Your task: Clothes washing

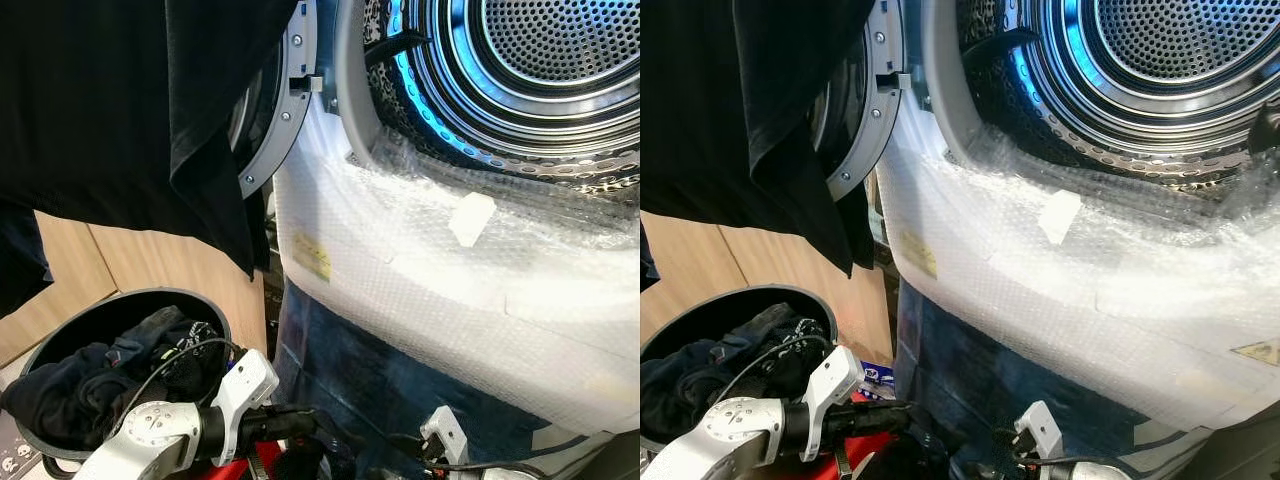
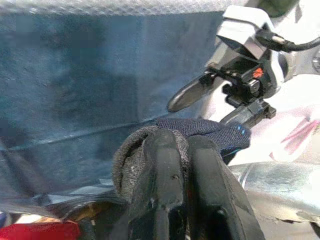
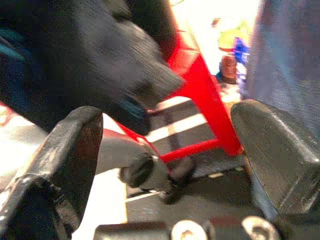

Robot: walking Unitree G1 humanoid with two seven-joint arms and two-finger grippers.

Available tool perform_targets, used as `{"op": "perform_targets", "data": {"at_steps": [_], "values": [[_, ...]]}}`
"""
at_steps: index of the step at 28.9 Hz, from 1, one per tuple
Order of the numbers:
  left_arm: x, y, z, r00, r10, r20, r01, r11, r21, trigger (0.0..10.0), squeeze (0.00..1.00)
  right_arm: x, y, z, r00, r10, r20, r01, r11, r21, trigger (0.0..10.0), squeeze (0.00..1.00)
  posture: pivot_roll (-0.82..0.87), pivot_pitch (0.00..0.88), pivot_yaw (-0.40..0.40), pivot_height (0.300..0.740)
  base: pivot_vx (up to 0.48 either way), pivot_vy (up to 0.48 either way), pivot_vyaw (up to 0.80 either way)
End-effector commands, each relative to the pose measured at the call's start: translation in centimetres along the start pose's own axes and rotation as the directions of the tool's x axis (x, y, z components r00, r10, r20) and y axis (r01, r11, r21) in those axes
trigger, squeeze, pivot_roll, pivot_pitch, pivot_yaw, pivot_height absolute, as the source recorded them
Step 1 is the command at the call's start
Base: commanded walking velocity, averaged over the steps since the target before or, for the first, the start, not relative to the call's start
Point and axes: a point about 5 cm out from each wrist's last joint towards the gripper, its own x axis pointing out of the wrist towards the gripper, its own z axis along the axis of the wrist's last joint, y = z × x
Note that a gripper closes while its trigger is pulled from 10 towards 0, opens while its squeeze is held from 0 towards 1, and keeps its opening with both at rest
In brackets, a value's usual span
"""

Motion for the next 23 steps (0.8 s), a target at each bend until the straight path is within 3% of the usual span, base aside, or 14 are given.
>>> {"op": "perform_targets", "data": {"at_steps": [1, 3, 9, 11, 17, 22, 23], "values": [[0.4, -0.1, 0.0, 1.0, -0.019, -0.005, 0.019, 1.0, 0.024, 0.0, 0.0, 0.1, 0.2, 0.6, 0.999, 0.038, 0.029, -0.038, 0.999, 0.001, 10.0, 1.0, 0.07, 0.0, -0.041, 0.74, 0.0, 0.0, 0.0], [1.0, -0.1, 0.1, 1.0, -0.025, -0.008, 0.026, 0.999, 0.03, 0.0, 0.0, 0.1, 1.2, 1.1, 0.983, 0.177, 0.058, -0.178, 0.984, 0.014, 10.0, 1.0, 0.07, 0.0, -0.046, 0.74, 0.0, 0.0, 0.0], [1.1, 0.1, 0.1, 1.0, -0.021, -0.013, 0.021, 0.999, 0.041, 0.0, 0.0, -0.5, 1.6, 0.4, 0.972, 0.233, -0.036, -0.234, 0.972, -0.019, 10.0, 1.0, 0.06, 0.0, -0.048, 0.74, 0.0, 0.0, 0.0], [1.3, 0.2, -0.1, 0.999, -0.021, -0.036, 0.023, 0.998, 0.054, 0.0, 0.0, -0.8, 1.9, -0.1, 0.955, 0.264, -0.134, -0.274, 0.96, -0.06, 10.0, 1.0, 0.07, 0.0, -0.051, 0.74, 0.0, 0.0, 0.0], [1.7, 0.0, -0.1, 0.999, -0.022, -0.041, 0.025, 0.998, 0.064, 0.0, 0.0, -0.5, 1.1, 0.1, 0.968, 0.172, -0.181, -0.192, 0.976, -0.104, 10.0, 1.0, 0.07, 0.0, -0.052, 0.74, 0.0, 0.0, 0.0], [2.2, -0.1, 0.1, 0.999, -0.038, -0.033, 0.04, 0.997, 0.069, 0.0, 0.0, 0.7, 0.9, 1.2, 0.978, 0.141, -0.152, -0.157, 0.982, -0.101, 10.0, 1.0, 0.08, 0.0, -0.054, 0.74, 0.0, 0.0, 0.0], [2.2, -0.1, 0.2, 0.999, -0.037, -0.032, 0.039, 0.997, 0.07, 0.0, 0.0, 0.9, 1.0, 1.4, 0.978, 0.143, -0.149, -0.159, 0.982, -0.1, 10.0, 0.93, 0.08, 0.0, -0.054, 0.74, 0.0, 0.0, 0.0]]}}
